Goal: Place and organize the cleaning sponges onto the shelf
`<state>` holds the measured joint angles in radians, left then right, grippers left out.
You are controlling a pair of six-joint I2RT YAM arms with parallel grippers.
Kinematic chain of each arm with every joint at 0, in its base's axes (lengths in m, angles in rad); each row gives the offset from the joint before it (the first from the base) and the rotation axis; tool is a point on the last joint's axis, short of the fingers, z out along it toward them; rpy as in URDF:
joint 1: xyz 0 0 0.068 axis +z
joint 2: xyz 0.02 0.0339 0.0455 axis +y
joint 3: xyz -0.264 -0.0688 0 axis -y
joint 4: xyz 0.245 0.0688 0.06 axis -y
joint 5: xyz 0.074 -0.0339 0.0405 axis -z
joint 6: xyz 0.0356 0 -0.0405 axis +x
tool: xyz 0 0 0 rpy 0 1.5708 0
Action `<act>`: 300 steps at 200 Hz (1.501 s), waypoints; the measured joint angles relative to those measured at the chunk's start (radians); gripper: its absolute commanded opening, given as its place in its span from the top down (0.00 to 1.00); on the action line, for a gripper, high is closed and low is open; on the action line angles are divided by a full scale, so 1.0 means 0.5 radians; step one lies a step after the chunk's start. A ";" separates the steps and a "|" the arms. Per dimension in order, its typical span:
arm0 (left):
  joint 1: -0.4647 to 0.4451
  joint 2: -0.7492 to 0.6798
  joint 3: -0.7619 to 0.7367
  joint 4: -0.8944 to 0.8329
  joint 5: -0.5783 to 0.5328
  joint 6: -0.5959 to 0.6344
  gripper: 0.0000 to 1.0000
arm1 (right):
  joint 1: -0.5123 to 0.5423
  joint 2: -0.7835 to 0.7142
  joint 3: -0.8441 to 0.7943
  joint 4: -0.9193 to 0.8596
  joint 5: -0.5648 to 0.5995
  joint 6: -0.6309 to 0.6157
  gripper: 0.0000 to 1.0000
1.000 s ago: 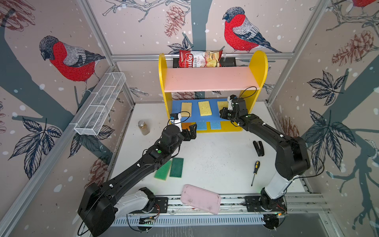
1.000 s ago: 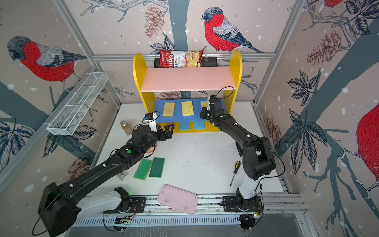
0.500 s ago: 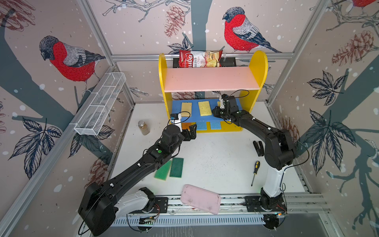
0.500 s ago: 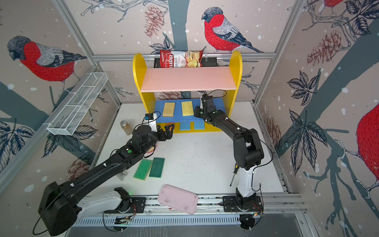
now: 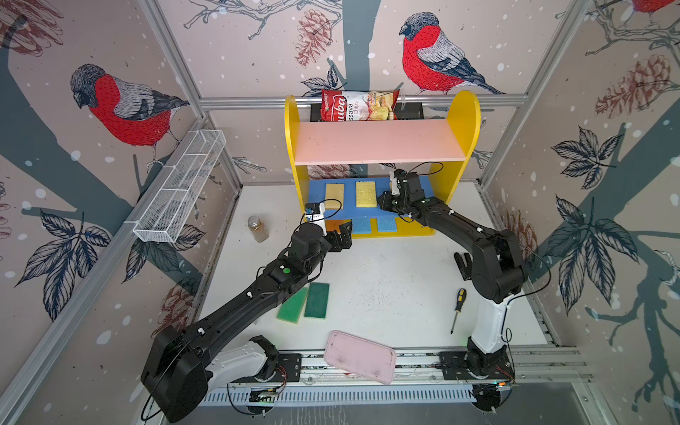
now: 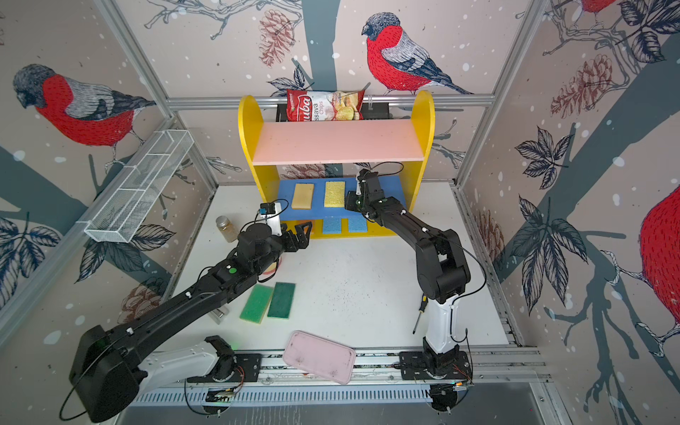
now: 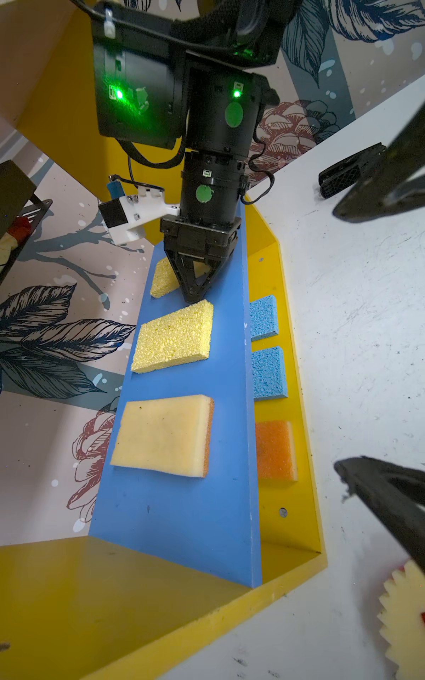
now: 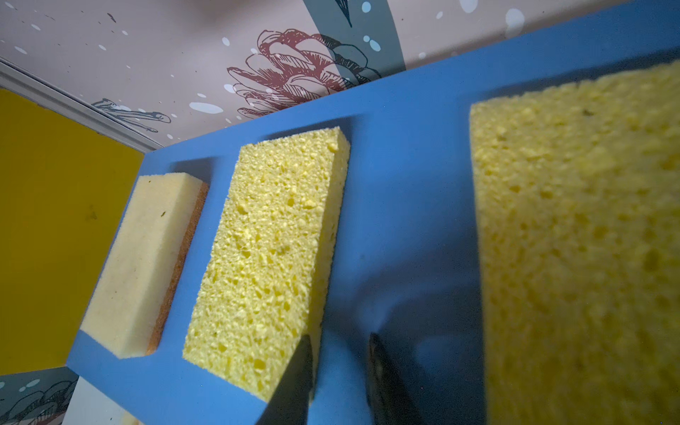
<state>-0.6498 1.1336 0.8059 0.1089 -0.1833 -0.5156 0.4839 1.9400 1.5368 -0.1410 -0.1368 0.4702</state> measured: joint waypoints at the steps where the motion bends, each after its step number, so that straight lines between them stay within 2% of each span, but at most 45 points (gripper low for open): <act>1: 0.001 0.000 0.000 0.000 0.000 0.000 0.02 | 0.000 0.000 0.000 0.000 0.000 0.001 0.75; 66: 0.002 -0.011 0.000 0.000 -0.001 0.000 0.02 | 0.032 -0.112 -0.066 0.024 0.021 0.022 0.76; 123: 0.002 -0.001 0.000 0.000 0.001 -0.001 0.02 | 0.079 -0.005 0.001 0.047 -0.002 0.021 0.75; 190: 0.008 -0.022 -0.003 -0.001 -0.005 -0.001 0.02 | 0.079 0.051 0.011 0.069 -0.008 0.021 0.90; 282: 0.008 -0.009 -0.003 -0.001 -0.002 -0.002 0.02 | 0.082 -0.014 -0.066 0.068 -0.008 0.021 0.90; 300: 0.008 -0.011 -0.003 -0.001 -0.002 -0.002 0.02 | 0.082 -0.018 -0.067 0.067 -0.008 0.022 0.86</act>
<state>-0.6460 1.1282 0.8043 0.1085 -0.1841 -0.5163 0.5251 1.9308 1.5032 -0.1074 -0.1406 0.4812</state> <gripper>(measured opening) 0.980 0.106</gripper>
